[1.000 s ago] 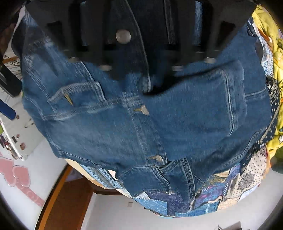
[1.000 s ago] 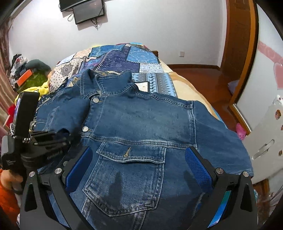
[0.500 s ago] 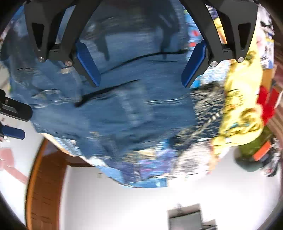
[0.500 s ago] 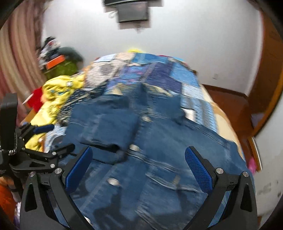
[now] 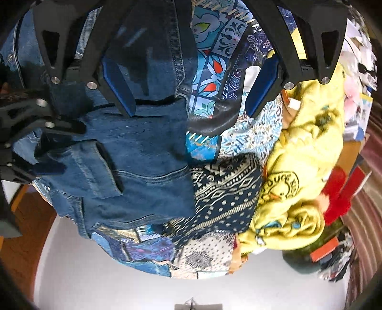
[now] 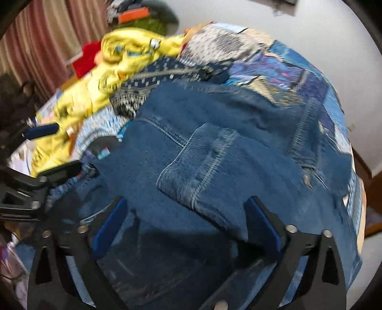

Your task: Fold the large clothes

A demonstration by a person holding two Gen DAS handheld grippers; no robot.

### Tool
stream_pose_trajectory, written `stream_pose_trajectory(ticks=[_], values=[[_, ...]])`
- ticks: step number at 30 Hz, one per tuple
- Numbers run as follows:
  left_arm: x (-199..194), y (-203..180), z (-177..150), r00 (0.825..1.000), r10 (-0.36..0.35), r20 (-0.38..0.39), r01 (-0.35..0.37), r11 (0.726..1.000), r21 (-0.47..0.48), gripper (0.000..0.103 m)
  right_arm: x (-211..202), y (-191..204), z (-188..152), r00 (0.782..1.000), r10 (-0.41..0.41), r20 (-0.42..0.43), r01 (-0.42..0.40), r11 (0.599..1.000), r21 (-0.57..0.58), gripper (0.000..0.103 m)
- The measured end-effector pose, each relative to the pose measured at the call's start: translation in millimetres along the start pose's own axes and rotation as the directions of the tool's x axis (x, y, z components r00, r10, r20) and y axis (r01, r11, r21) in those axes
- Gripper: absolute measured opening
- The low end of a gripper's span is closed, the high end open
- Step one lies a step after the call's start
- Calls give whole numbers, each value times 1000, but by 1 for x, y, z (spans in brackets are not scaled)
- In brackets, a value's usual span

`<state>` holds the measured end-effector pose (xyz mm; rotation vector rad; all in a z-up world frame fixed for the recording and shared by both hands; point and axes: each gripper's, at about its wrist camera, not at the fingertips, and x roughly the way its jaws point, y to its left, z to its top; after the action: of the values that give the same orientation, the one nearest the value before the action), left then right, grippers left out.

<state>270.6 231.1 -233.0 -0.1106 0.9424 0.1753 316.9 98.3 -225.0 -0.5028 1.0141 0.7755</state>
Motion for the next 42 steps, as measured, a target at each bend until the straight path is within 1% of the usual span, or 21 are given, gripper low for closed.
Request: stream_pose_trajectory(ticks=[2,4,5,6,7,8,9,10,11,14,17,21,24,27,29,32,33,36,39,41,42], values=[[7,2,1,1000,-17,-16,17,1000,-20,93,11,-2,2,1000,-10,-25,9,1000,-21,78],[18,3,2,998,-56,-33,55,997,-48,93,15,-7,3,1000,-1,-21,0,1000,-21,76],[23,3,3,996,-77,-46,74,995,-67,93,16,-9,2,1000,6,-19,-6,1000,-15,70],[31,2,4,992,-106,-67,99,991,-93,93,18,-12,2,1000,17,-20,-17,1000,-7,60],[36,1,5,990,-122,-77,113,988,-104,93,18,-15,2,999,31,-18,-31,999,7,55],[41,-1,5,987,-136,-90,125,985,-117,93,17,-16,3,999,42,-14,-41,999,19,45],[44,-3,4,986,-137,-97,125,985,-119,93,14,-20,2,999,47,-3,-47,998,39,33],[48,-6,3,986,-128,-110,115,987,-114,93,12,-21,3,999,45,4,-45,998,51,27],[52,-8,2,986,-116,-120,103,989,-105,93,8,-26,2,999,47,15,-48,996,73,19],[55,-13,-1,985,-90,-146,79,994,-77,93,-7,-41,-2,996,50,67,-59,989,139,16],[43,-16,2,990,-50,-128,44,998,-54,93,-30,-55,-8,991,41,129,-67,977,201,15],[13,-22,17,997,-64,-52,62,997,-53,93,-58,-75,-19,978,-5,208,-57,955,290,14],[-7,-40,33,997,-71,-4,71,997,-16,93,-80,-92,-32,964,-30,263,-67,933,354,13],[-12,-62,45,996,-89,7,89,996,24,93,-98,-109,-48,952,-54,300,-76,912,404,13],[-10,-76,48,995,-100,-6,100,994,47,93,-106,-121,-59,947,-66,315,-84,893,442,12],[1,-96,47,988,-146,-42,149,986,79,93,-113,-139,-79,944,-87,317,-86,865,494,11],[10,-103,45,986,-151,-71,157,984,89,93,-113,-144,-87,946,-89,312,-86,858,507,11],[36,-113,33,985,-94,-142,110,989,102,93,-105,-156,-108,954,-111,279,-63,834,549,10],[55,-116,17,979,-66,-190,86,991,98,94,-95,-170,-130,963,-110,245,-61,798,599,9],[55,-112,8,983,-76,-167,89,993,77,96,-92,-178,-141,967,-109,230,-61,778,625,9],[55,-110,7,983,-73,-167,86,994,72,99,-89,-182,-146,970,-105,217,-61,765,641,9]])
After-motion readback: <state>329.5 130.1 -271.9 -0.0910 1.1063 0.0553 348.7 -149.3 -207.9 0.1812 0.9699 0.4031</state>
